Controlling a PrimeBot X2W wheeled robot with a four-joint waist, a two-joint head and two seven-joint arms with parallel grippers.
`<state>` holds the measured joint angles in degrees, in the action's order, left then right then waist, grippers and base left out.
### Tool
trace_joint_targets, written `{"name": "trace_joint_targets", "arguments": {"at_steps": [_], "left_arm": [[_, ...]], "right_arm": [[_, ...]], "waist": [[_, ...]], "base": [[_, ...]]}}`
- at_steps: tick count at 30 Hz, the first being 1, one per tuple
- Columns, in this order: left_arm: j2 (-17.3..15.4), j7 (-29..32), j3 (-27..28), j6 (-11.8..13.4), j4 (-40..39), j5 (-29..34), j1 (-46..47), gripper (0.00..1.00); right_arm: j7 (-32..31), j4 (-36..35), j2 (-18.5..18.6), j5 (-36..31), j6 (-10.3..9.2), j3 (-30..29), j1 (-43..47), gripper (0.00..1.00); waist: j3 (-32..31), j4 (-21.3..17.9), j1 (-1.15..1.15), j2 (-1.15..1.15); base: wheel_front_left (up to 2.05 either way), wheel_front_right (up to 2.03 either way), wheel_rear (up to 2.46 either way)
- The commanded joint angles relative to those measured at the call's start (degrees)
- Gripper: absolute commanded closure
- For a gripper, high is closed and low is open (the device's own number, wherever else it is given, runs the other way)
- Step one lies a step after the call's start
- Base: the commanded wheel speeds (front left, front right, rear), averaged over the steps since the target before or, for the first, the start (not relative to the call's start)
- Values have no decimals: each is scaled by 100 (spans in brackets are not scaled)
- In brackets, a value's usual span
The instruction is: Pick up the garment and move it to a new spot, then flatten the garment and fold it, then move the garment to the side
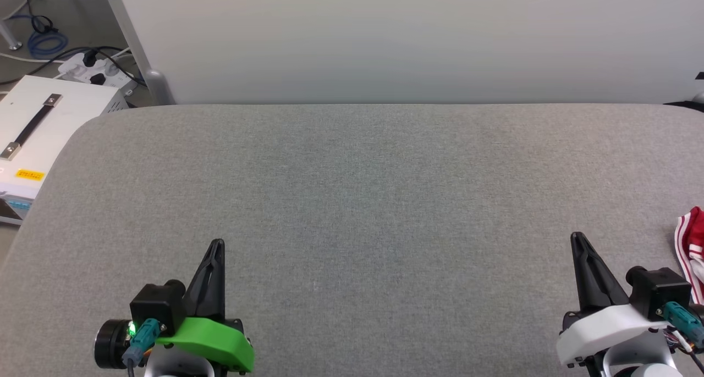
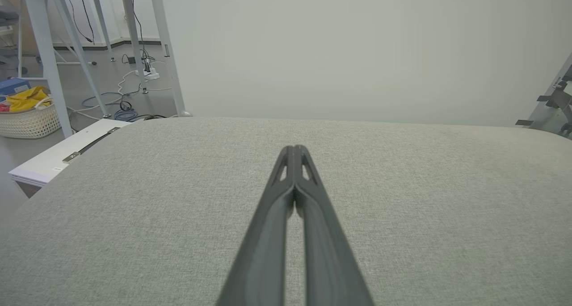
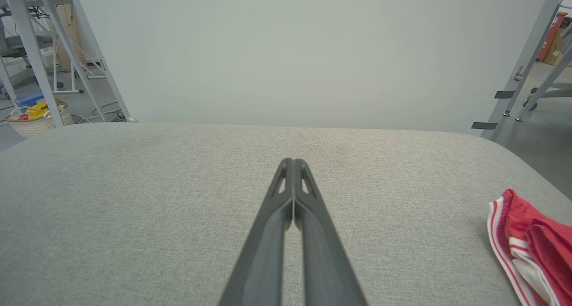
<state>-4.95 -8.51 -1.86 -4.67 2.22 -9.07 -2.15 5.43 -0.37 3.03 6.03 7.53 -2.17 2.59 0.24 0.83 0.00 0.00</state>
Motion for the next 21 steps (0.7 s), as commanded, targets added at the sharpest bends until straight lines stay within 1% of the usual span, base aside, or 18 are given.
{"name": "trace_joint_targets", "arguments": {"at_steps": [1, 21], "left_arm": [[48, 33, 11, 57, -38, 63, 87, 100], [93, 262, 60, 172, -90, 299, 123, 100]], "right_arm": [[-30, 11, -4, -56, -2, 12, -94, 100], [-174, 18, -7, -209, -3, 70, -140, 100]], "waist": [[0, -2, 0, 0], [-7, -24, 0, 0]], "base": [[0, 0, 0], [0, 0, 0]]}}
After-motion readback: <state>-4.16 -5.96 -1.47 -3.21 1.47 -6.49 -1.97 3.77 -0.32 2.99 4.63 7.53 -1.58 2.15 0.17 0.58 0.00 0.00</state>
